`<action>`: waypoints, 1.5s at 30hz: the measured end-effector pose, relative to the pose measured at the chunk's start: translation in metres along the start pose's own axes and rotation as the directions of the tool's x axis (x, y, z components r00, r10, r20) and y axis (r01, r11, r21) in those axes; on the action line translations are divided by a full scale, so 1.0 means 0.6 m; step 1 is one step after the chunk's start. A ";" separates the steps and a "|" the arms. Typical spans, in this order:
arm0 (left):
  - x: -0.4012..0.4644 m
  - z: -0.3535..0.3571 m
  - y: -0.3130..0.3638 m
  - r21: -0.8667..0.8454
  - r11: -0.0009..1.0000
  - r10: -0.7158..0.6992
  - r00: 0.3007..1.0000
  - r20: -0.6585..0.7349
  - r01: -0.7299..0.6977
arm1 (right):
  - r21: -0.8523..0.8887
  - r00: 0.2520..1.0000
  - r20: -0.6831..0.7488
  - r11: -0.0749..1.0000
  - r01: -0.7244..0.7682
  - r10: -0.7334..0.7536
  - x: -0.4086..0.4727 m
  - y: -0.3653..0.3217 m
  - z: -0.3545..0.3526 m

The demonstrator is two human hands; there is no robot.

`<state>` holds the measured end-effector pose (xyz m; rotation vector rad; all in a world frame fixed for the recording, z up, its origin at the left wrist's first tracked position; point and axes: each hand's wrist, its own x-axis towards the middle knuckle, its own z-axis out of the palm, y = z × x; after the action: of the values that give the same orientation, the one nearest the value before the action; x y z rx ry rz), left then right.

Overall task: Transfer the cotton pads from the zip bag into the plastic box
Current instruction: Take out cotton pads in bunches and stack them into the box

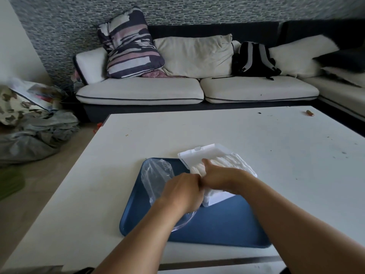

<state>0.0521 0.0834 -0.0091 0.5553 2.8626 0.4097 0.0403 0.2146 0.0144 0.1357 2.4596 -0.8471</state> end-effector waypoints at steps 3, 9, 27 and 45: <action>0.007 0.006 -0.003 -0.006 0.999 -0.034 0.999 -0.009 0.034 | 0.040 0.998 0.061 0.999 0.016 -0.018 -0.017 -0.003 -0.005; 0.012 0.016 -0.002 -0.047 0.997 -0.068 0.991 -0.114 0.063 | -0.272 0.980 -0.200 0.961 -0.055 0.000 -0.005 -0.002 -0.001; 0.056 0.068 0.053 -0.035 0.999 -0.042 0.984 -0.173 0.037 | -0.314 0.881 -0.446 0.949 0.008 -0.155 0.034 0.133 -0.021; 0.092 0.090 0.019 0.210 0.978 -0.032 0.997 0.068 0.017 | -0.630 0.966 -0.194 0.776 0.012 -0.172 0.054 0.123 0.027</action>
<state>0.0187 0.1275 -0.0645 0.5565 2.8584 0.0823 0.0390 0.2615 -0.0534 -0.1374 2.8600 0.0030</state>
